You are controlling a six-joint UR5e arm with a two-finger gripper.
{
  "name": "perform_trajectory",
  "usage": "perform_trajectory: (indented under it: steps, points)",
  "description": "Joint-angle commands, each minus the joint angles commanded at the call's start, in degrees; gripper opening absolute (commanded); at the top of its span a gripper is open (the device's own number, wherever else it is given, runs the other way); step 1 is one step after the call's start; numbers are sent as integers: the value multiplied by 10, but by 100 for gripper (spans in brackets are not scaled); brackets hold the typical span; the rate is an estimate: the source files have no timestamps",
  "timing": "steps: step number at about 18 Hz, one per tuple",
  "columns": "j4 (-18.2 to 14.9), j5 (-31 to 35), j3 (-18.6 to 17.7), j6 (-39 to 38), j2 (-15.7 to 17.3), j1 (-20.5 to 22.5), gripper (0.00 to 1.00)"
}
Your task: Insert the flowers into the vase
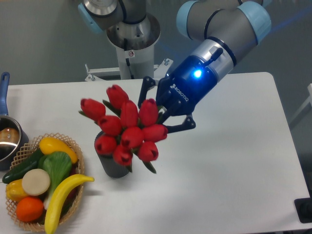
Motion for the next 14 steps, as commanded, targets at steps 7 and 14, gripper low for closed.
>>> perform_trajectory:
  steps: [7,14]
  points:
    - [22,-9,-35,4,25,-7,0]
    - [23,-55,-34,3,23,-7,0]
